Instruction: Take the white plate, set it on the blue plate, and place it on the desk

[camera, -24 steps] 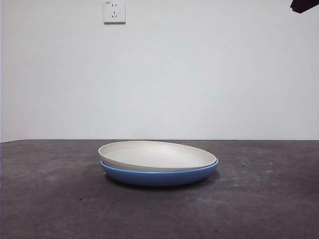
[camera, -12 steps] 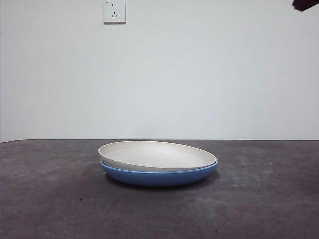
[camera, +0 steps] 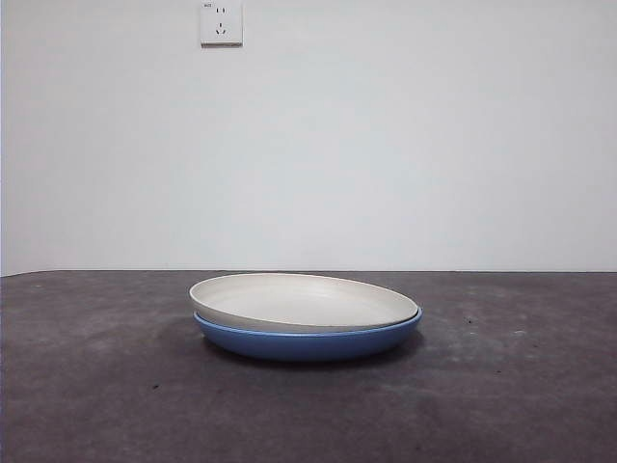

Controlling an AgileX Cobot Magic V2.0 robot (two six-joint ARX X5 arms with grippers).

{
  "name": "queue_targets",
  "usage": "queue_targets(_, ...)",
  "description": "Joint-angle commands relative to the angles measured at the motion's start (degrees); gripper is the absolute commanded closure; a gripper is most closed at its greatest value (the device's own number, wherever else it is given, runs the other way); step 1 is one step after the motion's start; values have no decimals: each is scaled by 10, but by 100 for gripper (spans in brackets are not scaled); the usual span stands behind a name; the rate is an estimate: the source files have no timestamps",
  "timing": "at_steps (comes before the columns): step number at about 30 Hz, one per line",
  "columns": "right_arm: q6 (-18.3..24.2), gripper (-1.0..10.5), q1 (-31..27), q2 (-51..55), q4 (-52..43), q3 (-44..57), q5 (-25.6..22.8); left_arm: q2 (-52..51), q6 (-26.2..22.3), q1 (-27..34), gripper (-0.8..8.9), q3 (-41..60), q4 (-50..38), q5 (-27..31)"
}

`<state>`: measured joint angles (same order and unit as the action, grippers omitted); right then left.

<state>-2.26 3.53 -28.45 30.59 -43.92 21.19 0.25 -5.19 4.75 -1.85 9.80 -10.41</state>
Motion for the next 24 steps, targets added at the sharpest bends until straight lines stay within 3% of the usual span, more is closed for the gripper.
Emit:
queue_targets(1, 8, 939, -25, 47, -73, 69, -3, -1, 3, 1, 798, 12, 5, 0)
queue_targets(11, 4, 939, -45, 212, -294, 308, -24, -1, 3, 1, 798, 12, 5, 0)
queue_targets(18, -22, 939, -45, 257, -311, 387, -108, -1, 3, 1, 798, 12, 4, 0)
queue_targets(24, -23, 939, -45, 277, -310, 425, -123, -1, 3, 1, 798, 12, 5, 0)
